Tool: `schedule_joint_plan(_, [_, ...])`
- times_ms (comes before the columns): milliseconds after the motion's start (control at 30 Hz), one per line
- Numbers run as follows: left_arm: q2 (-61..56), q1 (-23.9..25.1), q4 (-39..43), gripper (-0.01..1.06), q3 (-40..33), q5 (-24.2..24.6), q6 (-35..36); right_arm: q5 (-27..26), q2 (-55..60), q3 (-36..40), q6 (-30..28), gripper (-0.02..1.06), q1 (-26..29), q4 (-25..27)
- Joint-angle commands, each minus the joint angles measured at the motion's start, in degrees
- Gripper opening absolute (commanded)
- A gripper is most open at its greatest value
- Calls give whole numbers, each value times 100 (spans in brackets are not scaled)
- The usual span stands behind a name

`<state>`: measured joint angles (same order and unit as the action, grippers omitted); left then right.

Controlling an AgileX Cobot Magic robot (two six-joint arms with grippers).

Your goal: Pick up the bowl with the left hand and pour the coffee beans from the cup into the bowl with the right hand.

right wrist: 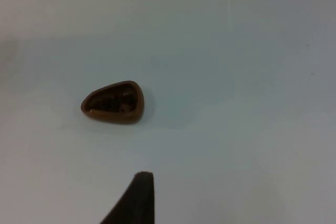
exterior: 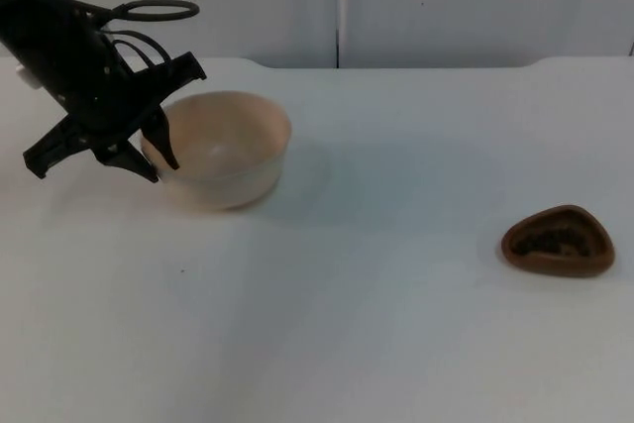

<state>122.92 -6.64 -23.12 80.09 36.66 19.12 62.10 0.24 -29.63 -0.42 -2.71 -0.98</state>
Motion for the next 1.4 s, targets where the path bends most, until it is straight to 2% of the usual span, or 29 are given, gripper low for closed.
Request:
schedule_joint_plan(0, [-8,0,-1,13,22,21,-62,-35,-24,4,-30,105,36,-28])
schedule_joint_plan(100, [-19,0,-1,0,22,176,-151,-35,-24,4,-30,105,36,-28])
schedule_joint_plan(533, [-756,-36,474,0,22,871,-245,-35,-24,4,-30,105,36,-28])
schedule_joint_plan(700, [-1084,-201,666,0,22,1200,-245,-35,-24,4,-30,105,36,-28])
schedule_joint_plan(1067, [-1446,-1203,924,0,22,1400,-279,-35,-24,4,-30,105,36,-28])
schedule_joint_plan(1367, [-1446,-1671,912,0,22,1619,-373,-35,-24,4,-30,105,36,-28])
